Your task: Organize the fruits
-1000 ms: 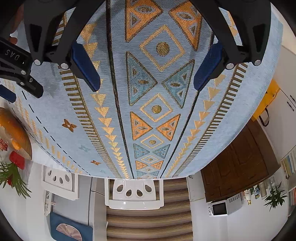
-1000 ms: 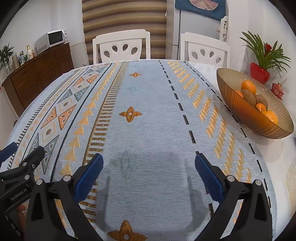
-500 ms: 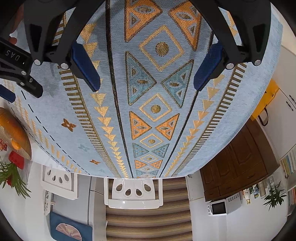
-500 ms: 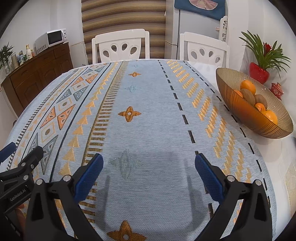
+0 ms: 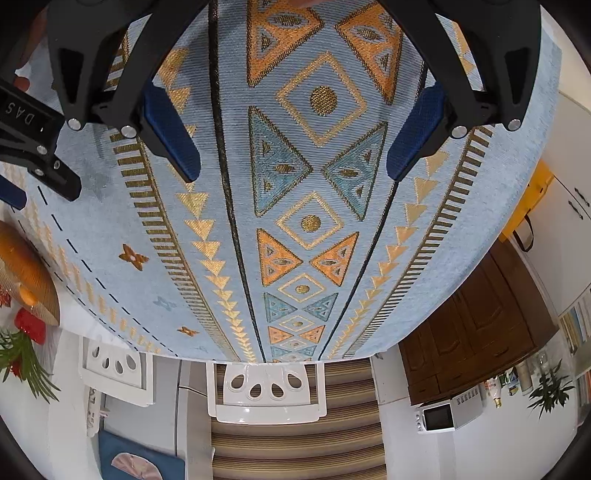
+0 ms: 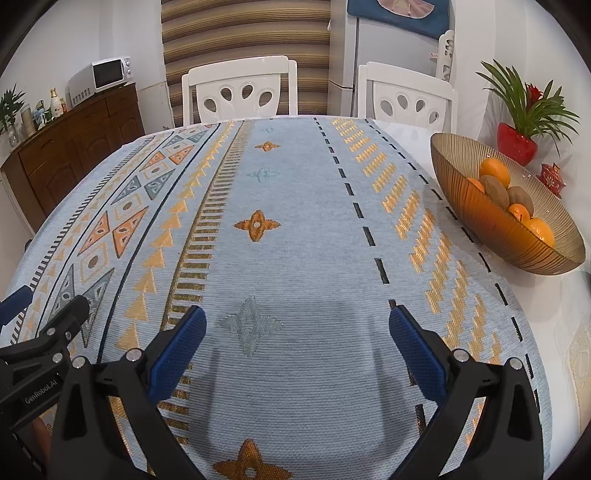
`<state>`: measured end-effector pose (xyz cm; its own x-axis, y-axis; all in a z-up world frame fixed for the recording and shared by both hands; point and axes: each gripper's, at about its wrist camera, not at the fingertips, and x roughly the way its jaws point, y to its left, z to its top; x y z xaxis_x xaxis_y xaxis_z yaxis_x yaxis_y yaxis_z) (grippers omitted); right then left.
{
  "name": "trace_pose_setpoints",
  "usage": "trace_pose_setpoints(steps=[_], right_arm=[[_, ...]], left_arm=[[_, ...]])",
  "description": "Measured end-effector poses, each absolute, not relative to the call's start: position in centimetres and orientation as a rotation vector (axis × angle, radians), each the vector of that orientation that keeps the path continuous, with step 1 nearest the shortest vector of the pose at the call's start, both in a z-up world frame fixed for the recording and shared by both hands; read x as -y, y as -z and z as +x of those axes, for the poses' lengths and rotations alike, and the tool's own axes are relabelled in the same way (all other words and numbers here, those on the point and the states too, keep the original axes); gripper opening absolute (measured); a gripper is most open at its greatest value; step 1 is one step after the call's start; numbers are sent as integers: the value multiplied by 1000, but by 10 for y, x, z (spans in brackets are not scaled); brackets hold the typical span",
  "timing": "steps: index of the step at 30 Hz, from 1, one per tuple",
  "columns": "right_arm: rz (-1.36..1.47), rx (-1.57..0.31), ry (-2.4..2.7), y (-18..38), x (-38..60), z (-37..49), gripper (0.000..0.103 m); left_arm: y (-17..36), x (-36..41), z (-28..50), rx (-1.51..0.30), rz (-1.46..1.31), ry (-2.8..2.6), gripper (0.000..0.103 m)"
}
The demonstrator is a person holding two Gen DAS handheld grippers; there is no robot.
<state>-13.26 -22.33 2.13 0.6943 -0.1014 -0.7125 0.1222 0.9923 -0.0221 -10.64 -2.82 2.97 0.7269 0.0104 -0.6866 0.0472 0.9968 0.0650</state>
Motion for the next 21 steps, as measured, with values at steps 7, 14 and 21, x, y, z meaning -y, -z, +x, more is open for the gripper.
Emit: trace_pose_setpoints(steps=[7,14,21], right_arm=[[26,-799,127,-21,223,-132,98],[27,-799,128,-20,223,-132,98],[29,-801,129,-20,224,-132,98]], left_arm=[[-27,28,-103,-788,68,19,100],[-26,28,-103,-790,69,14,100],[-26,30,-103,-793,87,11,100]])
